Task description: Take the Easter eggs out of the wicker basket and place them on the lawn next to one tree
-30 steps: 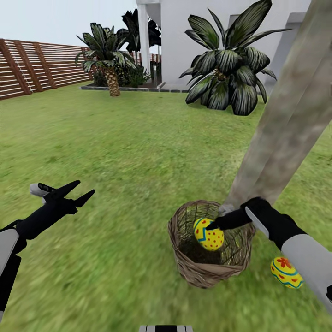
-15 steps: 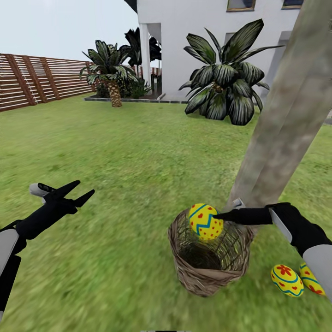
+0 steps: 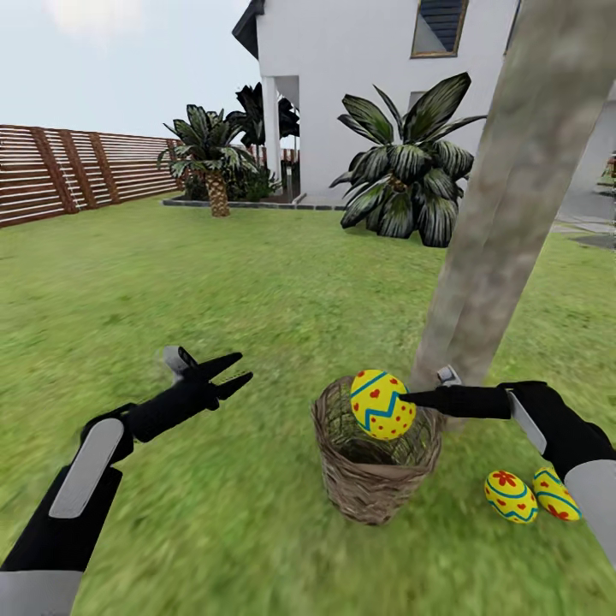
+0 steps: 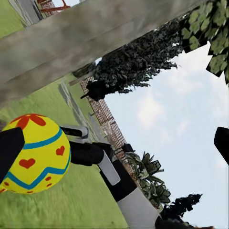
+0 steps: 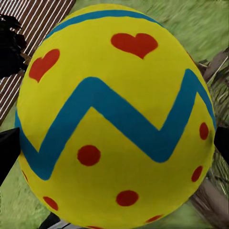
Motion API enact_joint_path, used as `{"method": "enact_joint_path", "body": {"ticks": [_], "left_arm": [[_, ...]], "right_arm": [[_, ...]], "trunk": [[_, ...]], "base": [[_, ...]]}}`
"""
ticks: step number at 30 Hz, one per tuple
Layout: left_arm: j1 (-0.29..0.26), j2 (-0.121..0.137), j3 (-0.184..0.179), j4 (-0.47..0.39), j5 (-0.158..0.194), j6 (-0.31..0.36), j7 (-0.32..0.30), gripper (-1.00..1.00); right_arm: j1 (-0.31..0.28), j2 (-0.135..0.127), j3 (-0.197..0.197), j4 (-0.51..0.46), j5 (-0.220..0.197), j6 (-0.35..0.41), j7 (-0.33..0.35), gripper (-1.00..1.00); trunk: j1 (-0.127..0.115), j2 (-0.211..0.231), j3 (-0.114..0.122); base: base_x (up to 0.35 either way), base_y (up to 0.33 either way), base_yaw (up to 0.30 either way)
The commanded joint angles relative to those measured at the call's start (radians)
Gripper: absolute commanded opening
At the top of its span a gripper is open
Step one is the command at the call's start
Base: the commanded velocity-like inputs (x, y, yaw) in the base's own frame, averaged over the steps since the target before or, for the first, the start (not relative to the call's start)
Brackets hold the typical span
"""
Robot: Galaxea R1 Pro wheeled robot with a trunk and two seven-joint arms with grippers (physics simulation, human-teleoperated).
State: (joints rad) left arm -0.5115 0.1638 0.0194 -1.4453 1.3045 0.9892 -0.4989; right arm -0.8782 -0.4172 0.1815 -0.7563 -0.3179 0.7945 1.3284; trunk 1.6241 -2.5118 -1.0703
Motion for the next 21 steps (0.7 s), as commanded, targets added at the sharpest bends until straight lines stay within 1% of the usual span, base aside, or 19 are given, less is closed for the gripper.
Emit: {"method": "enact_joint_path", "body": {"ticks": [1, 3, 5, 14, 17, 21], "left_arm": [[-0.009, -0.02, -0.029, 0.0, -0.003, 0.004, 0.026, 1.0], [-0.014, -0.028, -0.043, -0.001, -0.002, 0.003, 0.043, 1.0], [-0.014, -0.029, -0.043, -0.001, -0.001, 0.001, 0.042, 1.0], [-0.015, -0.032, -0.047, 0.0, 0.007, -0.003, 0.039, 1.0], [-0.015, -0.032, -0.047, 0.0, 0.007, -0.003, 0.028, 1.0], [-0.015, -0.033, -0.051, 0.0, 0.007, -0.003, -0.01, 1.0]], "right_arm": [[-0.001, -0.001, 0.004, 0.0, -0.041, 0.008, 0.0, -1.0], [-0.001, -0.002, 0.004, 0.001, -0.093, 0.008, 0.0, -1.0], [-0.001, -0.003, 0.004, 0.002, -0.107, 0.008, 0.0, -1.0], [-0.001, -0.006, 0.004, 0.002, -0.112, 0.008, 0.002, -1.0], [-0.001, -0.007, 0.004, 0.002, -0.113, 0.008, 0.002, -1.0], [-0.001, -0.008, 0.004, 0.002, -0.113, 0.008, 0.002, -1.0]], "trunk": [[-0.001, 0.0, 0.004], [-0.002, 0.0, 0.01], [-0.002, 0.0, 0.012], [-0.002, 0.0, 0.022], [-0.002, 0.0, 0.025], [-0.002, 0.0, 0.03]], "base": [[-0.17, 0.0, -0.142], [-0.062, 0.0, -0.191], [-0.014, 0.0, -0.218], [-0.001, 0.0, -0.226], [0.0, 0.0, -0.227], [0.0, -0.018, -0.234]]}}
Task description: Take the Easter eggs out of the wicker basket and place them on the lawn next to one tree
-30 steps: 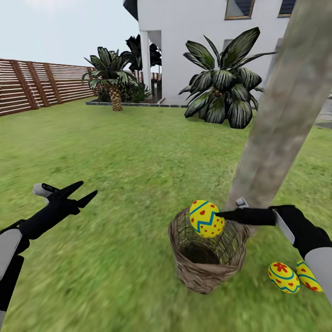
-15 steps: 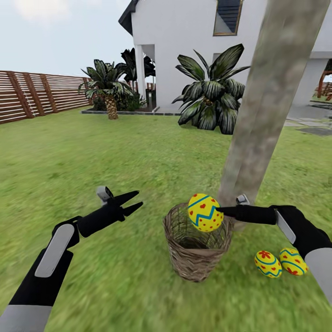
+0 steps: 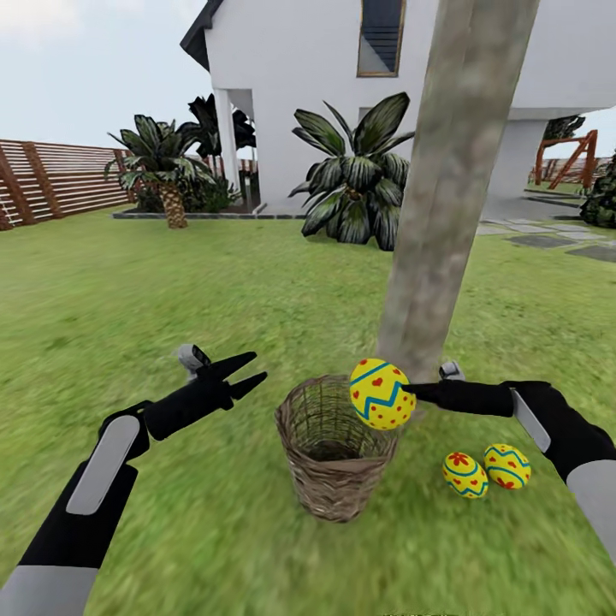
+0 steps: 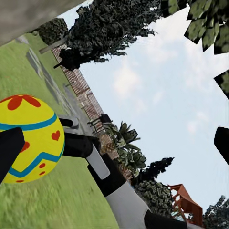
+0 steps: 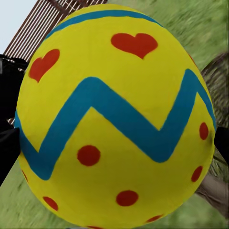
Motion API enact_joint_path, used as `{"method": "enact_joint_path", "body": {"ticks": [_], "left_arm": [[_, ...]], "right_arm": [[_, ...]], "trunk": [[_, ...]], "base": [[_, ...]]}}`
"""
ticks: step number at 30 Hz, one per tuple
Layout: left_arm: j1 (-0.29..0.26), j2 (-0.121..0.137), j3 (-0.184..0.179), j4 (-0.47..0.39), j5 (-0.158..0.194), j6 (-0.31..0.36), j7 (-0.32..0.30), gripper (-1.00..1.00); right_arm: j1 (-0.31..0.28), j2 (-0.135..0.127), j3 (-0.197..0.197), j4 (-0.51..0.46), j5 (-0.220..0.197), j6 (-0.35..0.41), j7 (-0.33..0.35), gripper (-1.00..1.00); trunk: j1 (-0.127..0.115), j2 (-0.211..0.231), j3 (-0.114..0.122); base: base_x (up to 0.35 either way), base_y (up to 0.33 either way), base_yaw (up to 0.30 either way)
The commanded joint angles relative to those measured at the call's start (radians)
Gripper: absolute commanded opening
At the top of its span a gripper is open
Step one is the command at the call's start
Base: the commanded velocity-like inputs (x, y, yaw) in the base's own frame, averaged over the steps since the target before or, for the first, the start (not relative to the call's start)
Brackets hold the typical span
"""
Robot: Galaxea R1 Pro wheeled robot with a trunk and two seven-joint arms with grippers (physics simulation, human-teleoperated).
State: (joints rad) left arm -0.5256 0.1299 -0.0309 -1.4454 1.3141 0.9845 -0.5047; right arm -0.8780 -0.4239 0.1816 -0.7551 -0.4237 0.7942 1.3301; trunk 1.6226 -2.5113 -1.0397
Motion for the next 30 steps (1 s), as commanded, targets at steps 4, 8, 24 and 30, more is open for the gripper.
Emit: {"method": "enact_joint_path", "body": {"ticks": [4, 8, 24, 30], "left_arm": [[-0.001, -0.001, -0.002, 0.0, -0.003, 0.002, -0.01, 1.0], [-0.001, -0.001, -0.003, 0.0, -0.003, 0.002, -0.011, 1.0], [-0.001, 0.004, -0.002, -0.001, -0.003, 0.003, -0.049, 1.0], [-0.001, 0.007, -0.004, -0.001, -0.002, 0.005, -0.054, 1.0]], "right_arm": [[-0.001, -0.001, 0.004, 0.002, -0.007, 0.008, 0.0, -1.0], [-0.001, -0.001, 0.004, 0.002, -0.009, 0.008, 0.0, -1.0], [0.0, -0.101, -0.124, 0.045, -0.001, 0.007, -0.156, -1.0], [-0.001, -0.105, -0.124, 0.032, 0.003, -0.016, -0.456, -1.0]], "trunk": [[0.0, 0.0, 0.004], [0.0, 0.0, 0.008], [0.0, 0.0, 0.026], [0.0, 0.0, 0.032]], "base": [[0.0, -0.253, -0.241], [0.0, -0.235, -0.242], [0.0, -0.005, -0.242], [0.0, 0.0, -0.242]]}}
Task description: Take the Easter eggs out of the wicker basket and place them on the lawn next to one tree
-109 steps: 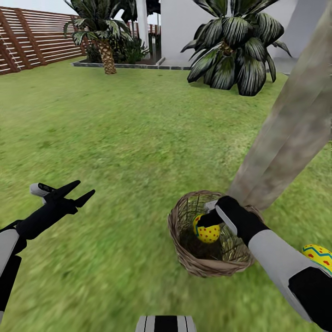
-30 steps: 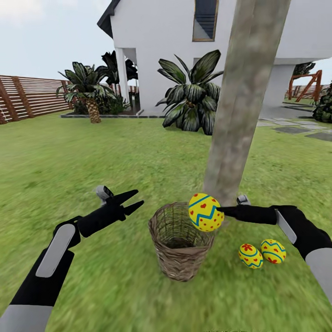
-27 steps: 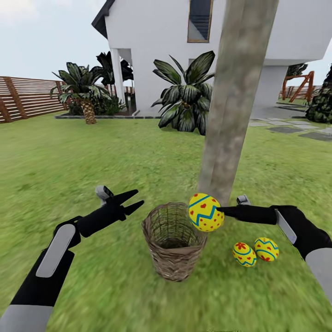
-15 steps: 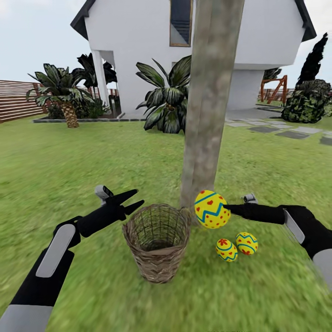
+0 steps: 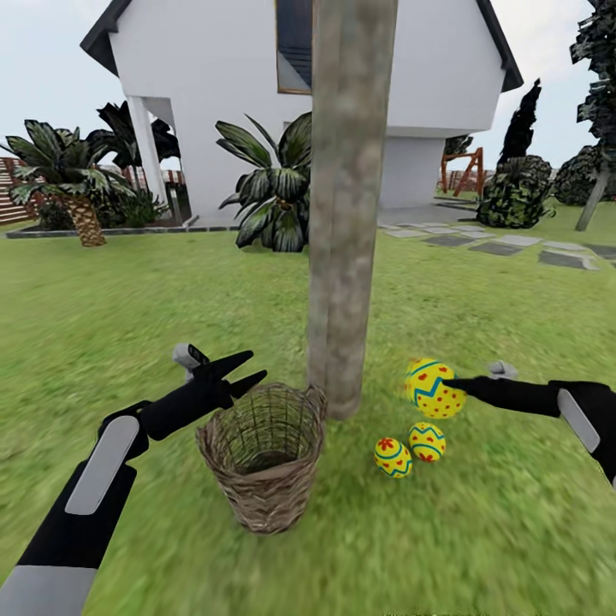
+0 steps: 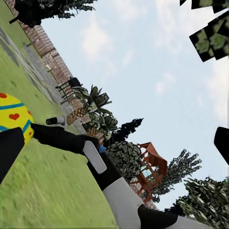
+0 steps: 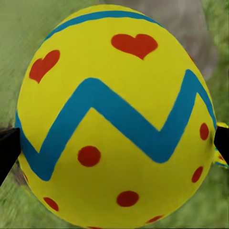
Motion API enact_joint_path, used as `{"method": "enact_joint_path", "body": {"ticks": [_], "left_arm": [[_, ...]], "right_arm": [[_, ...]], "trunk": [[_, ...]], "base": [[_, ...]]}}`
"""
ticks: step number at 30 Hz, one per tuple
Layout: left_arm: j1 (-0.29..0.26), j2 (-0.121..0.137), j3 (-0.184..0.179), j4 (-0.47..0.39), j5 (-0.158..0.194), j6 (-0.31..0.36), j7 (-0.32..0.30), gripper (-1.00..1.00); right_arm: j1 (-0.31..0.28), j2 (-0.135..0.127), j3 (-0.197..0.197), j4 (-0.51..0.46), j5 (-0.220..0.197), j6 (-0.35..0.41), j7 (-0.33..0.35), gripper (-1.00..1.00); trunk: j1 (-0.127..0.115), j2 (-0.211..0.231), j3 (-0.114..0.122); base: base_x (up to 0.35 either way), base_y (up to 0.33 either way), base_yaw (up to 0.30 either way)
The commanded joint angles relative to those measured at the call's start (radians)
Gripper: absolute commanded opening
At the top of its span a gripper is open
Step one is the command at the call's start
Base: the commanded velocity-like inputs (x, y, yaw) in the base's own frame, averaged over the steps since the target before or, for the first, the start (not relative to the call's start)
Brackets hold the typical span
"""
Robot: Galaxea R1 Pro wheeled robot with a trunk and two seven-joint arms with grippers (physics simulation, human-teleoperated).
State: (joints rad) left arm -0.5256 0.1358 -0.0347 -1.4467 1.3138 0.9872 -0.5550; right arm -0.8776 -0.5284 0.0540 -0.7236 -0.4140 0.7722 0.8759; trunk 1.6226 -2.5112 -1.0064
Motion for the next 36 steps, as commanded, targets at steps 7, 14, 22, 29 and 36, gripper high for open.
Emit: {"method": "enact_joint_path", "body": {"ticks": [7, 14, 22, 29, 36], "left_arm": [[-0.001, -0.007, -0.007, 0.002, -0.003, 0.001, -0.002, 1.0], [-0.001, -0.007, -0.049, 0.005, -0.002, 0.0, -0.004, 1.0], [-0.001, -0.009, -0.051, 0.013, -0.003, -0.002, -0.004, 1.0], [-0.001, -0.01, -0.052, 0.015, -0.004, -0.004, -0.005, 1.0], [0.0, -0.009, -0.051, 0.015, -0.004, -0.004, -0.005, 1.0]], "right_arm": [[-0.001, 0.004, 0.008, -0.025, -0.005, 0.004, -0.441, -1.0], [0.0, 0.039, 0.029, -0.066, 0.035, 0.0, -0.751, -1.0], [0.0, 0.136, 0.03, -0.068, 0.186, -0.008, -0.837, -1.0], [-0.001, 0.151, 0.016, -0.077, 0.186, -0.002, -0.835, -1.0], [-0.001, 0.161, 0.021, -0.075, 0.188, -0.005, -0.839, -1.0]], "trunk": [[0.0, 0.0, 0.007], [0.0, 0.0, 0.014], [0.0, 0.0, 0.016], [0.0, 0.0, 0.009], [0.0, 0.0, 0.001]], "base": [[0.0, 0.0, -0.242], [0.0, -0.133, -0.241], [0.0, -0.28, -0.072], [0.0, -0.019, -0.001], [0.0, 0.0, -0.151]]}}
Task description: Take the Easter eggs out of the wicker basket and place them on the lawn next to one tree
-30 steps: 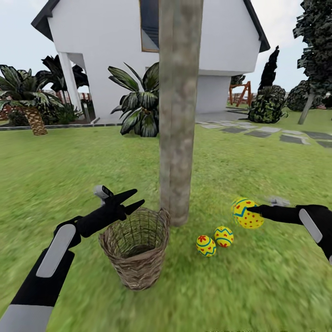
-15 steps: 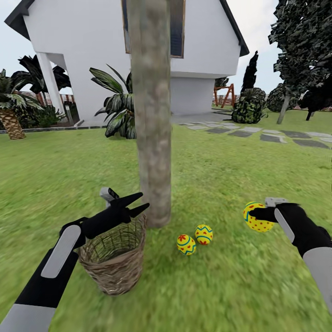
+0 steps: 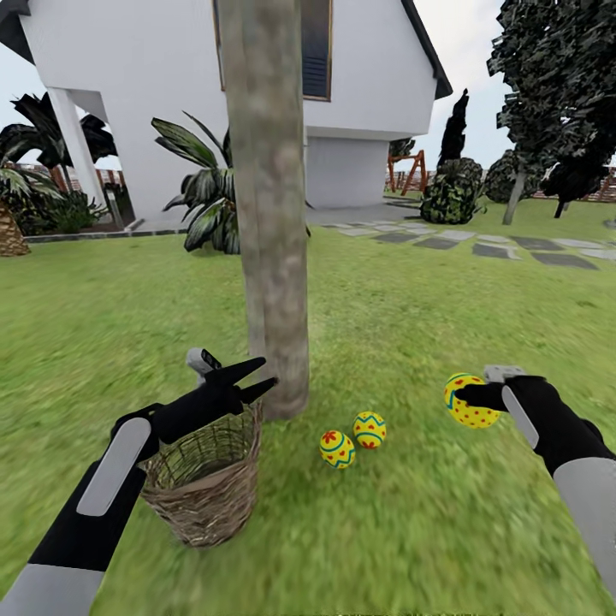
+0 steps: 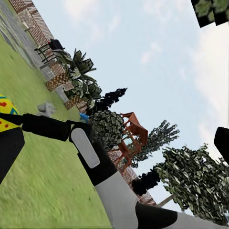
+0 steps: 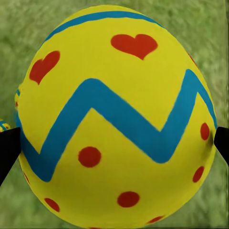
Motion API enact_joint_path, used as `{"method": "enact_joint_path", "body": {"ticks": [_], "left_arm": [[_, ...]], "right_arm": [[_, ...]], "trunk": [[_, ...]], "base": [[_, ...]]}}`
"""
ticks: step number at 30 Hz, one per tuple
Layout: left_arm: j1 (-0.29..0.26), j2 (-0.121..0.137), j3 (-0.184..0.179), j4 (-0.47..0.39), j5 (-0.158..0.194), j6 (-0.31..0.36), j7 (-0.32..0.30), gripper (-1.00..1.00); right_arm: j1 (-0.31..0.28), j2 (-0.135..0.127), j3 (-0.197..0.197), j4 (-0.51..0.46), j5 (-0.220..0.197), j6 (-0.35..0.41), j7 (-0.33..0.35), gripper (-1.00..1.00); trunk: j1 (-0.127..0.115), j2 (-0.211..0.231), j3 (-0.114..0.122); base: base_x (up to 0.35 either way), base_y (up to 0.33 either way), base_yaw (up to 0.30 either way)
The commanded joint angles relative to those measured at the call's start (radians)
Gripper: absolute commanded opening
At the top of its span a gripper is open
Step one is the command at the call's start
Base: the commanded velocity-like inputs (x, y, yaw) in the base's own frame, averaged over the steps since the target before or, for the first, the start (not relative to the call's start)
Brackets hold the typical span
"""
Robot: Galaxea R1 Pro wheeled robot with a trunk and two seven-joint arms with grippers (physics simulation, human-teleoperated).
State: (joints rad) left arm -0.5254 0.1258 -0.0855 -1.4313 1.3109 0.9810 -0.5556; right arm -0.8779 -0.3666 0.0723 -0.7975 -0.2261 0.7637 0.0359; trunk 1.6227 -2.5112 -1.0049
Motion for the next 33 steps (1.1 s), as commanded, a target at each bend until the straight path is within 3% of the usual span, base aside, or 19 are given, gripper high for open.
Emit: {"method": "enact_joint_path", "body": {"ticks": [1, 4, 7, 11, 15, 23, 33], "left_arm": [[0.0, 0.001, -0.001, 0.0, -0.001, 0.002, -0.004, 1.0], [0.0, 0.001, 0.0, 0.0, -0.001, 0.002, -0.003, 1.0], [-0.001, 0.001, -0.001, 0.0, -0.002, 0.002, -0.003, 1.0], [0.0, 0.0, -0.001, 0.0, -0.002, 0.002, -0.003, 1.0], [-0.001, 0.002, 0.0, 0.0, -0.002, 0.002, -0.003, 1.0], [0.0, 0.002, 0.0, 0.0, -0.001, 0.002, -0.003, 1.0], [0.001, 0.002, -0.001, 0.0, 0.001, 0.003, -0.004, 1.0]], "right_arm": [[0.0, 0.001, 0.007, 0.0, 0.001, 0.004, 0.0, -1.0], [0.0, 0.006, 0.043, 0.003, -0.003, 0.004, 0.002, -1.0], [0.0, 0.081, 0.063, 0.005, 0.0, 0.004, 0.0, -1.0], [0.0, 0.139, 0.102, 0.003, -0.003, 0.006, 0.006, -1.0], [0.0, 0.199, 0.111, 0.011, -0.007, 0.004, 0.005, -1.0], [0.0, 0.213, 0.11, 0.008, -0.007, 0.004, 0.004, -1.0], [0.0, 0.213, 0.11, 0.005, -0.008, 0.013, 0.005, -1.0]], "trunk": [[0.0, 0.0, -0.002], [0.0, 0.0, -0.006], [0.0, 0.0, -0.011], [0.0, 0.0, -0.016], [0.0, 0.0, -0.021], [0.0, 0.0, -0.03], [0.0, 0.0, -0.038]], "base": [[0.0, 0.0, -0.17], [0.0, 0.0, -0.041], [0.0, 0.0, -0.11], [0.0, 0.0, -0.175], [0.0, 0.0, -0.213], [0.0, 0.0, -0.205], [0.0, 0.0, -0.01]]}}
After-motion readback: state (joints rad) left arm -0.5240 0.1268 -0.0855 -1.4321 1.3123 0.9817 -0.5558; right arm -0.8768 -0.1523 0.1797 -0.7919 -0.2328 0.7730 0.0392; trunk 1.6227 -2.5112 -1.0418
